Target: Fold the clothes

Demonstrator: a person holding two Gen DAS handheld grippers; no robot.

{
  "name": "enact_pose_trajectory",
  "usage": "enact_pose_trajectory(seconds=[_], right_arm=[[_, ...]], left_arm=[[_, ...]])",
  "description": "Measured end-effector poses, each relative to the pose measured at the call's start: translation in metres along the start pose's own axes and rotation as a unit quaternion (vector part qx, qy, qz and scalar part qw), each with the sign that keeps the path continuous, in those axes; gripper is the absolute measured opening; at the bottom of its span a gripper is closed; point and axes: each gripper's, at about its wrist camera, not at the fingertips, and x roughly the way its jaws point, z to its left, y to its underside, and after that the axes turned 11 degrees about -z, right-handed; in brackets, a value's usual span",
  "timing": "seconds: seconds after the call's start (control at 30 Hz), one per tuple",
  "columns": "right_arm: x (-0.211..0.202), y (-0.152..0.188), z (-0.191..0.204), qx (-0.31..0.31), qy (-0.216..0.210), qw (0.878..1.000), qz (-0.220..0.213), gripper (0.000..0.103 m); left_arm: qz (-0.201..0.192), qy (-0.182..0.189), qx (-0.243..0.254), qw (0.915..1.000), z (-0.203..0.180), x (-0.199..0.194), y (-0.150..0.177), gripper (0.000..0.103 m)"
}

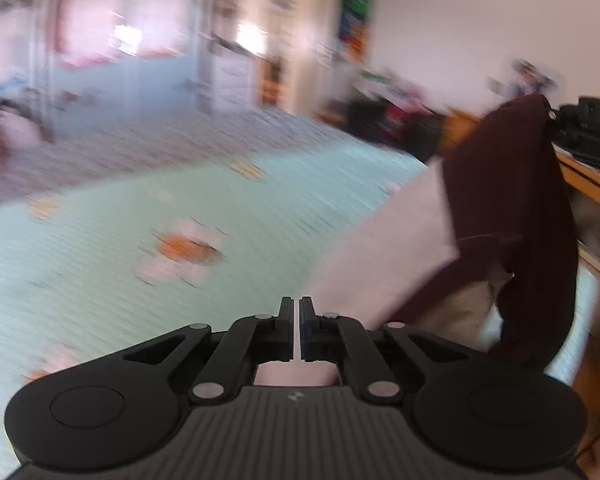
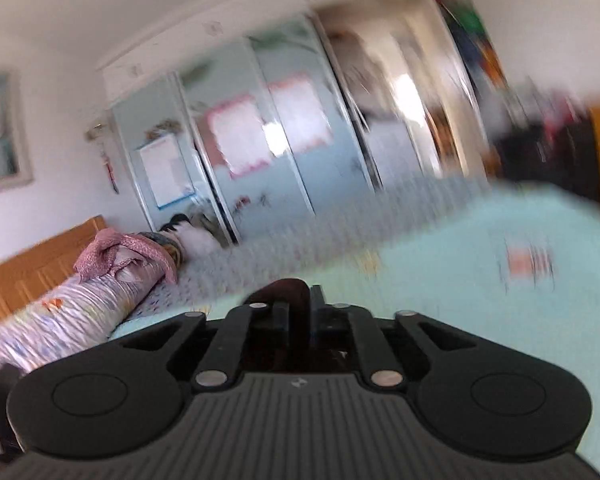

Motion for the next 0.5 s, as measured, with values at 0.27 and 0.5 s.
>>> enact_pose_trajectory(seconds=[0.27,0.5], right_arm=[[-0.014,0.066,-0.025,0.054,0.06,0.996,0.044,0.089],[-0.118,0.158,-0.105,0.207,0.163,0.958,0.114,0.09]], left_arm=[[0.108,-0.019,-0.006,0.994,0.022,-0.006,0.078,0.009],[0.174,-0.055,-0.046,0.9821,0.041,-0.003,0.151,0.01]])
